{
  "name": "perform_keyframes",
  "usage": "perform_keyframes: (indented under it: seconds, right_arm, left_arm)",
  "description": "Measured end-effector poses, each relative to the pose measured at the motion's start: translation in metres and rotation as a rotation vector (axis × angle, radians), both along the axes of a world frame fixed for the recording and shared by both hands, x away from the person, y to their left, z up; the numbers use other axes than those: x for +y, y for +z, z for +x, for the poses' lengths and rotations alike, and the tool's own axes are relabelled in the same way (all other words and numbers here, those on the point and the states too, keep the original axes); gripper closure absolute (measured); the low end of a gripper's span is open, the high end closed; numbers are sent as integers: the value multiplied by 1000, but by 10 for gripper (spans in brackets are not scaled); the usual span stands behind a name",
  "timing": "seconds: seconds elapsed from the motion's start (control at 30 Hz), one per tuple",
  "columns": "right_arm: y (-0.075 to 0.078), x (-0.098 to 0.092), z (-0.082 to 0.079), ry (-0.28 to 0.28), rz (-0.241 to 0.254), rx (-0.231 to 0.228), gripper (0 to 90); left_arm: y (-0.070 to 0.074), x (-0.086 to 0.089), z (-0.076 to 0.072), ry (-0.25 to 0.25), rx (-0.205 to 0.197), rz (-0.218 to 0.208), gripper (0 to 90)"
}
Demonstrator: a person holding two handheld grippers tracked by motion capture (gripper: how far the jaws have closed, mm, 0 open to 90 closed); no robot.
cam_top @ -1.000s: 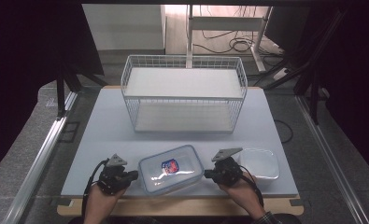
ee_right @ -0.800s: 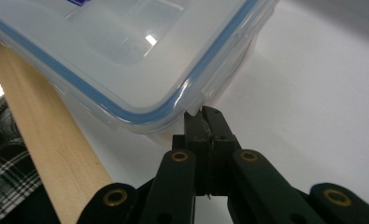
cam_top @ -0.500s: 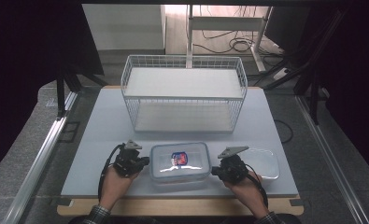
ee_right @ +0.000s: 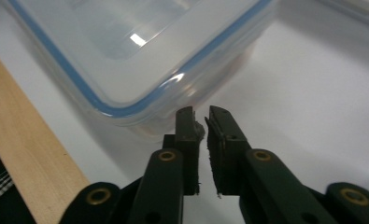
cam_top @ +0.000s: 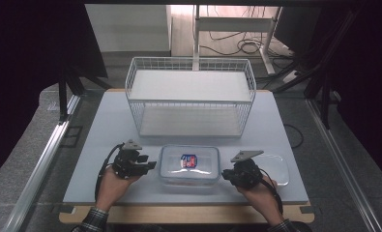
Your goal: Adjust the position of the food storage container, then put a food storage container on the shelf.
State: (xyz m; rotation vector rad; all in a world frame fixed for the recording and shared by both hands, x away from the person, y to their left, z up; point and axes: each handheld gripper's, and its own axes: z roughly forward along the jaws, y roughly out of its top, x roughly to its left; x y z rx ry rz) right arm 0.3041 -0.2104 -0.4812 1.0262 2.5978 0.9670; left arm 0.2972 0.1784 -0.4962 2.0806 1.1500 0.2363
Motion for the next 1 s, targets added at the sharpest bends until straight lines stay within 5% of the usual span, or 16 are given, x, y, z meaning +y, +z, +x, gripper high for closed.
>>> perform_keyframes:
  seconds: [0.2,0.33,0.5,0.67,0.8,1.0]
  right_arm:
    - [7,-7,2,-19,17,-34,648]
    - [8,-8,3,-22,29,-41,523]
    - [10,-9,5,-47,66,-81,346]
    - [13,-10,9,-60,121,-106,179]
    - [14,-5,12,-51,149,-108,107]
    - [10,8,18,-31,165,-41,65]
  left_arm:
    - [-3,5,-5,-13,-24,-11,242]
    - [-1,9,-4,-24,-25,-86,146]
    - [0,7,-5,-34,-87,-75,82]
    - [4,2,-5,-53,-104,-76,69]
    - [9,-7,-5,-76,-88,-49,77]
    - [11,-30,3,-149,-3,-42,34]
